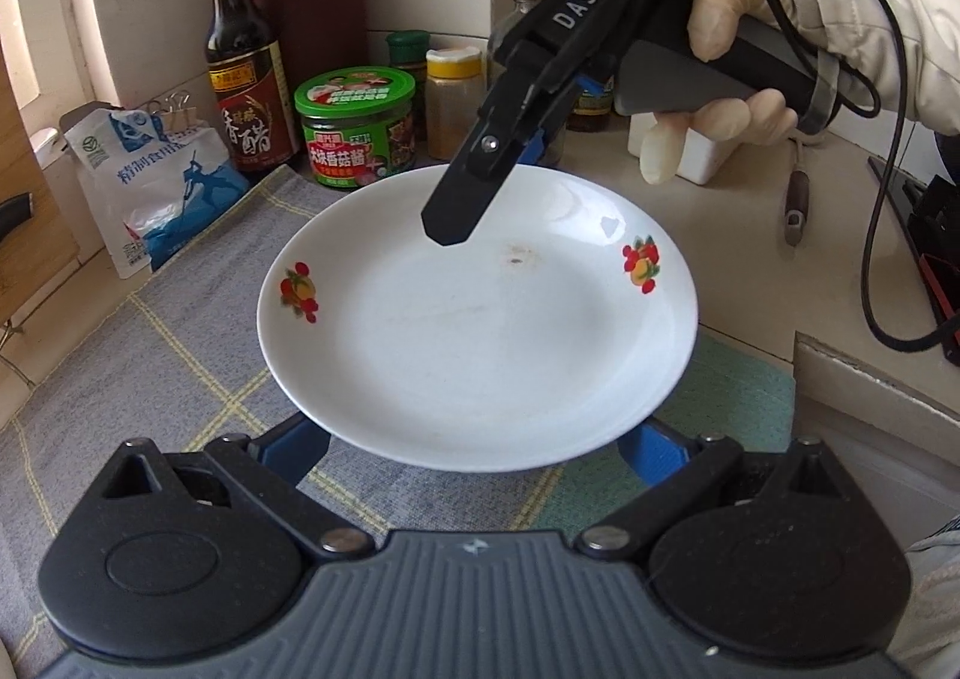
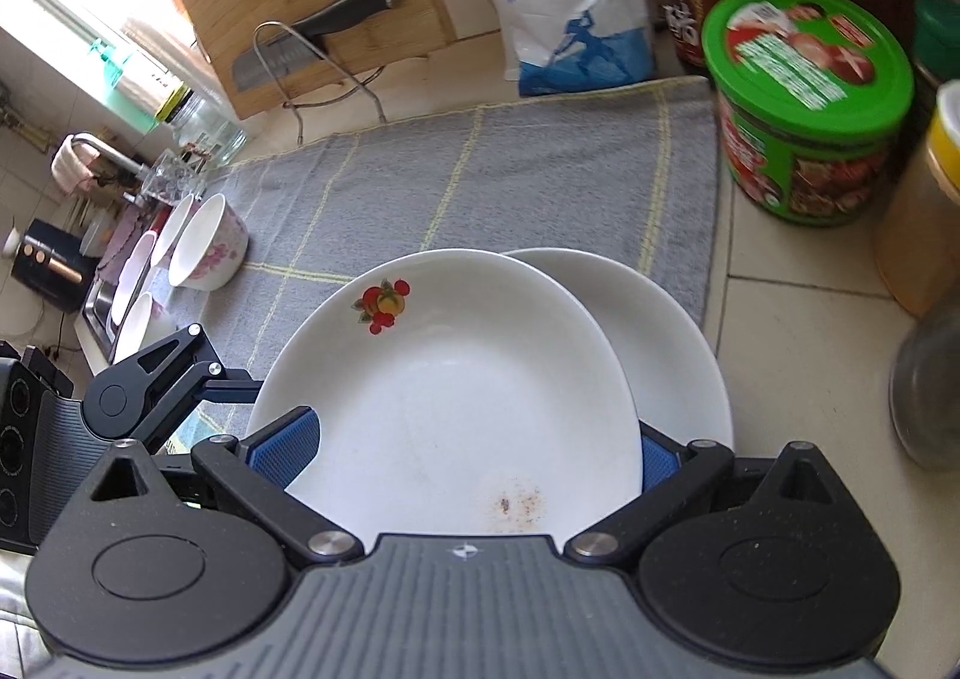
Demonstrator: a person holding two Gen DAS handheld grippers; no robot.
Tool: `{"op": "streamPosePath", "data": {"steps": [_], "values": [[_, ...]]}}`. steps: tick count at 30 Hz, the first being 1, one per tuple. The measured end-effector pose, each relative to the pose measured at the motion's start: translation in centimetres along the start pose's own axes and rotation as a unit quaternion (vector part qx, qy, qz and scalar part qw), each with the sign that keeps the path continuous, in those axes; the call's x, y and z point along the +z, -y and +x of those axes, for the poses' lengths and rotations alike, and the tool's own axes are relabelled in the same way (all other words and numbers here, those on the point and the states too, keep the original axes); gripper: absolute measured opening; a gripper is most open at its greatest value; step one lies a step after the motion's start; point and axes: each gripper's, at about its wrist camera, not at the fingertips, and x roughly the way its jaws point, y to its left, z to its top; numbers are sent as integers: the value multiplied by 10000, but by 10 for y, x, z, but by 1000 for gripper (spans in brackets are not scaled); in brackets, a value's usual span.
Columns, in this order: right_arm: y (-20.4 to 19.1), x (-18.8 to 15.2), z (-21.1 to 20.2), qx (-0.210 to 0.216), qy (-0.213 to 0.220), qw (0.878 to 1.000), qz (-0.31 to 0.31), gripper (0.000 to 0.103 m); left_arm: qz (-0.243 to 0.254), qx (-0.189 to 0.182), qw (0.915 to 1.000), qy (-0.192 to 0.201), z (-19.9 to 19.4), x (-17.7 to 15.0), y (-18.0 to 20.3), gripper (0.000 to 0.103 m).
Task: Organize plates and bowls
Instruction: 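Lower the held plate onto the stacked white plates with the right gripper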
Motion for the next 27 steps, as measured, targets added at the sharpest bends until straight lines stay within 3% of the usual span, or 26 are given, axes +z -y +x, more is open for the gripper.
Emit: {"op": "streamPosePath", "data": {"steps": [27], "values": [[12, -21, -12, -138, 146, 9994, 298, 103, -75, -122, 9998, -114, 15, 4, -7, 101]]}}
